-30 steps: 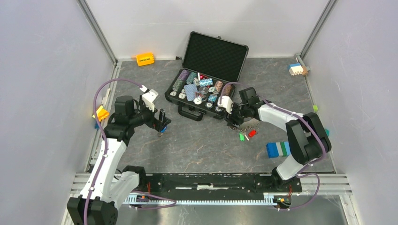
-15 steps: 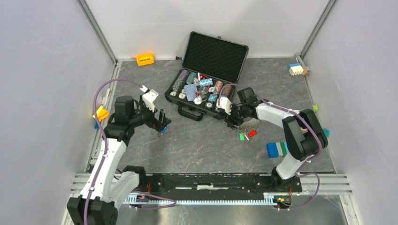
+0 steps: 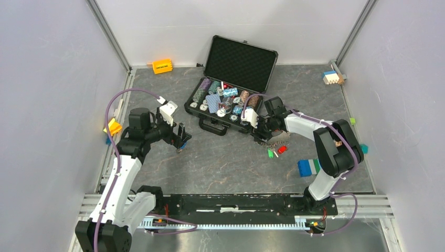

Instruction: Put the keys on the keyring

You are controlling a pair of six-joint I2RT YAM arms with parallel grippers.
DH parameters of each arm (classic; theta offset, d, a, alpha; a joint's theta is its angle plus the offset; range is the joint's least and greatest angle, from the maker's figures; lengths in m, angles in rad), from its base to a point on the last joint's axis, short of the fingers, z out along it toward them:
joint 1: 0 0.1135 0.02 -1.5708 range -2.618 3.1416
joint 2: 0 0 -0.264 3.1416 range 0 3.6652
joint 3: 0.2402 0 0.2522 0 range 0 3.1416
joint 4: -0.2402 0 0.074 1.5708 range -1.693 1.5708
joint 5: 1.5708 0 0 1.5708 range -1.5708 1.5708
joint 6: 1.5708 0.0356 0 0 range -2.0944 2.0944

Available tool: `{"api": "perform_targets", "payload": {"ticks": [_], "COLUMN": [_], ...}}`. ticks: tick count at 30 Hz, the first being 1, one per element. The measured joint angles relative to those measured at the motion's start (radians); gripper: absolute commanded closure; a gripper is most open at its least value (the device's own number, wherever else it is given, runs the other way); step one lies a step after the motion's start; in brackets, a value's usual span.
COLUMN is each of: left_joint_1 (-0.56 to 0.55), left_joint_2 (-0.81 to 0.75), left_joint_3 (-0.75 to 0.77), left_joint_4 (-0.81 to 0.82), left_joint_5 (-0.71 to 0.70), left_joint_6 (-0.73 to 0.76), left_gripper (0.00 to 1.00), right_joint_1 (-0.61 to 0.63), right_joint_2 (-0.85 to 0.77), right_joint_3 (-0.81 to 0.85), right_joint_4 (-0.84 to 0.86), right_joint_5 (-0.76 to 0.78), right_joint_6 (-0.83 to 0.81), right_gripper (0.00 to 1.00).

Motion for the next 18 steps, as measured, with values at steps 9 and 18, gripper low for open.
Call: {"api": "perform_targets", "payload": {"ticks": [9, 18], "left_joint_1": [0.0, 0.0], "left_joint_2": [0.0, 0.0], "left_joint_3": [0.0, -0.002], "left_joint_4": [0.0, -0.003], "left_joint_5": [0.0, 0.003], "left_joint_6": [0.0, 0.002], "left_gripper": [0.03, 0.03], "right_joint_1": [0.0, 0.003], "right_joint_2": [0.006, 0.019], "right_joint_3": [0.003, 0.017], "right_joint_4": [-0.021, -0.047], "right_joint_5": [0.009, 0.003], "right_joint_6": [-0.023, -0.036], "right_gripper": [0.56, 0.67]}}
